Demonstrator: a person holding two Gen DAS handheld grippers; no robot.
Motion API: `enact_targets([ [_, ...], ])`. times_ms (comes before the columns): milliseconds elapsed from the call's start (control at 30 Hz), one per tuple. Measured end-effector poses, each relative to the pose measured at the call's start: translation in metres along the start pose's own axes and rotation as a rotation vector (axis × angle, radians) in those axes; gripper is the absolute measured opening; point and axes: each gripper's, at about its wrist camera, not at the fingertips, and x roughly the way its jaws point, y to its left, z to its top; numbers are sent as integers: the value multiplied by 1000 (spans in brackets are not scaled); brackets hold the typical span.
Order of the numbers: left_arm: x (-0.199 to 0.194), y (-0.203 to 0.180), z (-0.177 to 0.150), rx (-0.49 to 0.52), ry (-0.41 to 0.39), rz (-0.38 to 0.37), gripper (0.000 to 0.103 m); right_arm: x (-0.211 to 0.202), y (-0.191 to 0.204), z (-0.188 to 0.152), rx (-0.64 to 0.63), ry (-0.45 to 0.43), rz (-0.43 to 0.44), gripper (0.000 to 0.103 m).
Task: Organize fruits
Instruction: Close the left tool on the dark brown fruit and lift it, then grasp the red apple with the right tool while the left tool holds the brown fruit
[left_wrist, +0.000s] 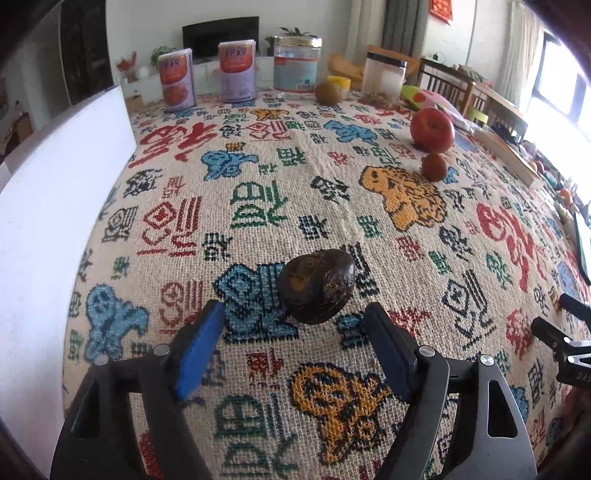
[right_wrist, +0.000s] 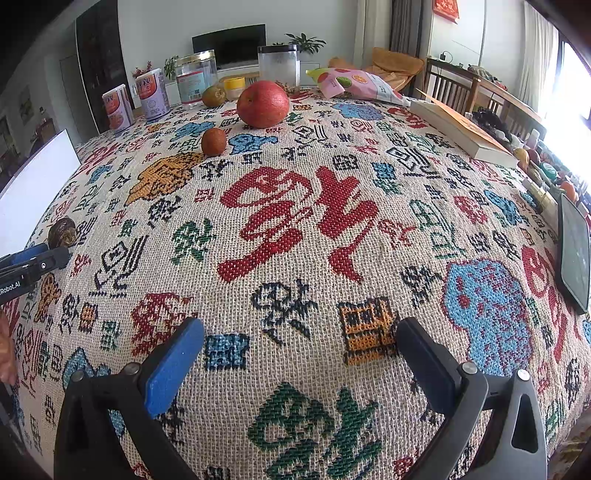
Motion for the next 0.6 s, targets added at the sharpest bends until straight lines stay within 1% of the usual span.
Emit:
enact_targets([
  [67,2,-5,-1,24,7,20,86,0,0,-1,1,0,2,103],
  [133,3,-7,-1,31,10,23,88,-1,-1,0,2,9,12,103],
  [167,3,-6,-1,28,11,20,88,-1,-2,4,10,23,21,103],
  [200,3,-6,-1,27,11,19,88,-1,-5,12,39,33,55,103],
  [233,3,-6,-1,29,12,20,89,-3,-7,24,75,22,104,103],
  [267,3,-7,-1,31,12,22,90,-5,-8,39,98,4,134,103],
  [333,4,-7,-1,33,14,21,90,-3,-4,79,124,-34,177,103],
  [367,4,-7,-1,32,13,20,90,3,-2,101,144,-42,212,103],
  [400,4,-7,-1,32,13,20,90,15,-4,123,182,-34,255,103],
  [500,4,-7,-1,32,14,20,90,62,-16,177,339,4,317,103],
  [533,4,-7,-1,32,14,20,90,78,-18,192,374,11,343,103],
  [600,4,-8,-1,32,14,20,90,105,-18,212,441,27,354,103],
])
